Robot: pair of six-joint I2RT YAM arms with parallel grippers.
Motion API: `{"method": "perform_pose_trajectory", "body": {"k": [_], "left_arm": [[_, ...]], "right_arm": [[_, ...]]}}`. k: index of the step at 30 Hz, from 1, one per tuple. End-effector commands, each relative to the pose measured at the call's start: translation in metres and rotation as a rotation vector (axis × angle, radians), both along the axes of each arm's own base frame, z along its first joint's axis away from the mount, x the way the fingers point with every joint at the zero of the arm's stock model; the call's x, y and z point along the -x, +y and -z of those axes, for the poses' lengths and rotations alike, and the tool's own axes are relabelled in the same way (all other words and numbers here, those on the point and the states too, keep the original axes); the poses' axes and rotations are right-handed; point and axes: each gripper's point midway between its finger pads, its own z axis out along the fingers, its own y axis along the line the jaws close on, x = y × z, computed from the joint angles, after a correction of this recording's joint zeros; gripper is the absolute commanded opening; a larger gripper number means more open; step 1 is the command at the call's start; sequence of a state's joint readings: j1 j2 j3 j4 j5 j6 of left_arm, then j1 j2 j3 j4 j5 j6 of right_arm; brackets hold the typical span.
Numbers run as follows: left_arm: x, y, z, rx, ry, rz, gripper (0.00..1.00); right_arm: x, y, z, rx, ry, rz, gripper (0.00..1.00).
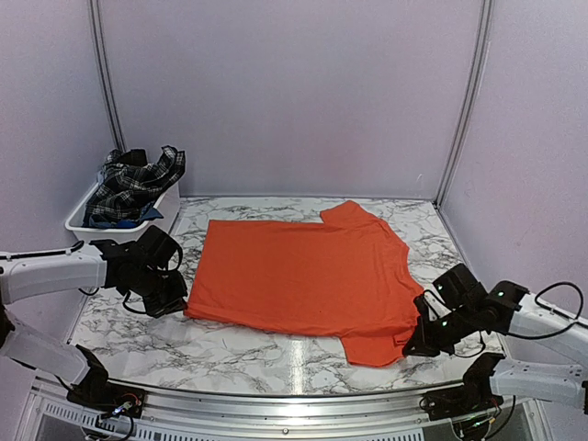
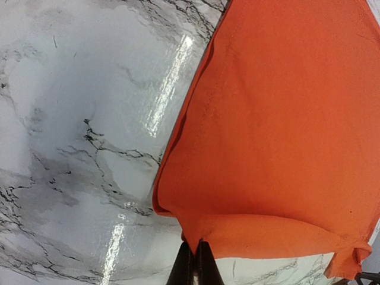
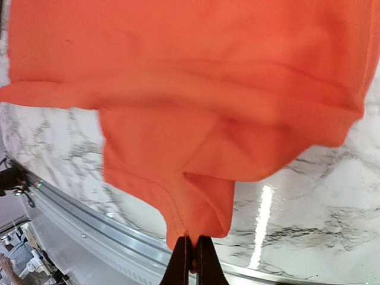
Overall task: Fold and stack the mixed laundry pile
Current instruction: Pick up the flattened T-shirt from the center of the board, then fold the flattened T-shirt at the center of the board.
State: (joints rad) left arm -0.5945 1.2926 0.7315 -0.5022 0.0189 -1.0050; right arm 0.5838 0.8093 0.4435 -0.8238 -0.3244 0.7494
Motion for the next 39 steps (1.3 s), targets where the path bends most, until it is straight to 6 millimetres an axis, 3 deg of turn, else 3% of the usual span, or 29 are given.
{"method": "perform_pose_trajectory", "body": {"k": [1,4,7,13,20,30,39], "left_arm": [[0.004,-0.002,-0.016,0.014,-0.034,0.032,0.00],[0.003,-0.001,-0.025,0.009,-0.050,0.042,0.00],[0.001,-0.001,-0.029,-0.005,-0.050,0.049,0.00],[-0.014,0.008,-0.035,-0.045,-0.077,0.020,0.00],[-0.044,0.002,-0.046,-0.092,-0.113,0.072,0.00],[-0.078,0.005,-0.040,-0.160,-0.104,0.090,0.00],[-0.099,0.009,-0.030,-0.219,-0.093,0.109,0.00]], "right_arm": [[-0.026,0.024,-0.074,-0.166,-0.184,0.008,0.00],[-0.038,0.027,-0.105,-0.197,-0.274,0.013,0.00],[-0.052,0.024,-0.122,-0.171,-0.329,0.038,0.00],[-0.080,0.008,-0.147,-0.131,-0.406,0.140,0.00],[-0.119,-0.005,-0.158,-0.105,-0.454,0.167,0.00],[-0.169,-0.013,-0.141,0.002,-0.418,0.116,0.00],[-0.215,-0.008,-0.131,0.055,-0.429,0.021,0.00]]}}
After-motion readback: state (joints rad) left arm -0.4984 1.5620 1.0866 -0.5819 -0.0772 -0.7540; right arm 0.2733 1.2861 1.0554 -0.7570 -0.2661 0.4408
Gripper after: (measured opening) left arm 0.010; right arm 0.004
